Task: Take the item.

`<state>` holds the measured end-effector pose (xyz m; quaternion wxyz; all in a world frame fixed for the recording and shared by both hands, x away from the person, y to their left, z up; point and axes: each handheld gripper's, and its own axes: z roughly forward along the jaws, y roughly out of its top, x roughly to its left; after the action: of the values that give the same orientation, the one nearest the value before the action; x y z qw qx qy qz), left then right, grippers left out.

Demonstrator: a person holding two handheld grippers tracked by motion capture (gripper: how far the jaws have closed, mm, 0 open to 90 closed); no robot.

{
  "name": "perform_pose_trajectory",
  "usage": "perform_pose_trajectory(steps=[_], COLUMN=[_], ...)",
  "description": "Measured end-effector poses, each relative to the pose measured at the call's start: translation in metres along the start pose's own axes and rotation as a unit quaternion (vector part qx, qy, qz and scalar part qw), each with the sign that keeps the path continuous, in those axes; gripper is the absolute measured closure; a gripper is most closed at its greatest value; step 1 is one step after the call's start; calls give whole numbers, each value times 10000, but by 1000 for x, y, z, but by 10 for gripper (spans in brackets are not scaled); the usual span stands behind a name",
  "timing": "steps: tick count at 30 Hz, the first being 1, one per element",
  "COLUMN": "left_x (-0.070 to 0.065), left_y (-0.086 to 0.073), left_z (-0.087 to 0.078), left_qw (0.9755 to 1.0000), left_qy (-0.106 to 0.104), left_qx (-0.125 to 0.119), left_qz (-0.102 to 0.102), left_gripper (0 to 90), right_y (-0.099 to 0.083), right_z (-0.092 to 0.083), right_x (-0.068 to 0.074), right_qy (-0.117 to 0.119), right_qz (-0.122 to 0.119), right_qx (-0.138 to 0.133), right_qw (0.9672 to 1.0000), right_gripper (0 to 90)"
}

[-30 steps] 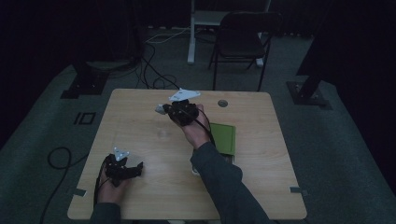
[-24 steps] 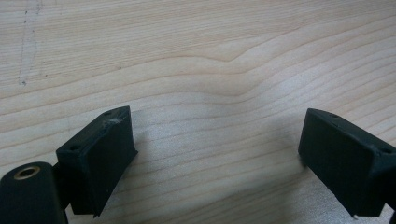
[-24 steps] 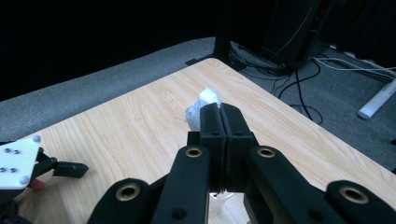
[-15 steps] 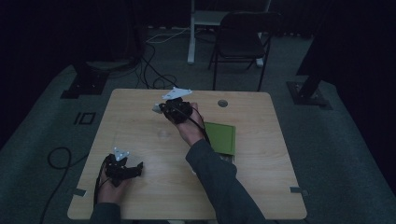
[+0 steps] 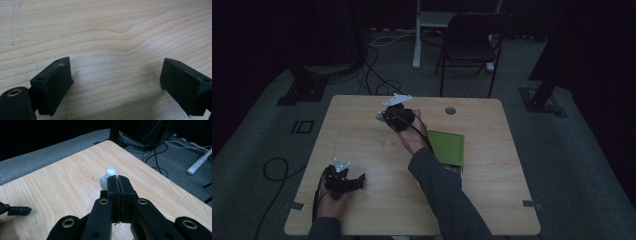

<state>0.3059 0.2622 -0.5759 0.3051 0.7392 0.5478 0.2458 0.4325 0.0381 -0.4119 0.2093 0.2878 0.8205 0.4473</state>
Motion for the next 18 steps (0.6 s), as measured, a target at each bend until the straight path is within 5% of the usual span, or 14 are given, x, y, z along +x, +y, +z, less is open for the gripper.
perform_pose_trajectory(steps=[18], left_x=[0], left_y=[0], left_z=[0], left_qw=[10000], left_qy=[8], left_qx=[-6], left_qz=[1], left_gripper=[113], right_y=[-7], right_z=[20], right_x=[2], right_qy=[-72], right_qz=[117], right_qx=[283], right_qw=[9995], right_gripper=[890])
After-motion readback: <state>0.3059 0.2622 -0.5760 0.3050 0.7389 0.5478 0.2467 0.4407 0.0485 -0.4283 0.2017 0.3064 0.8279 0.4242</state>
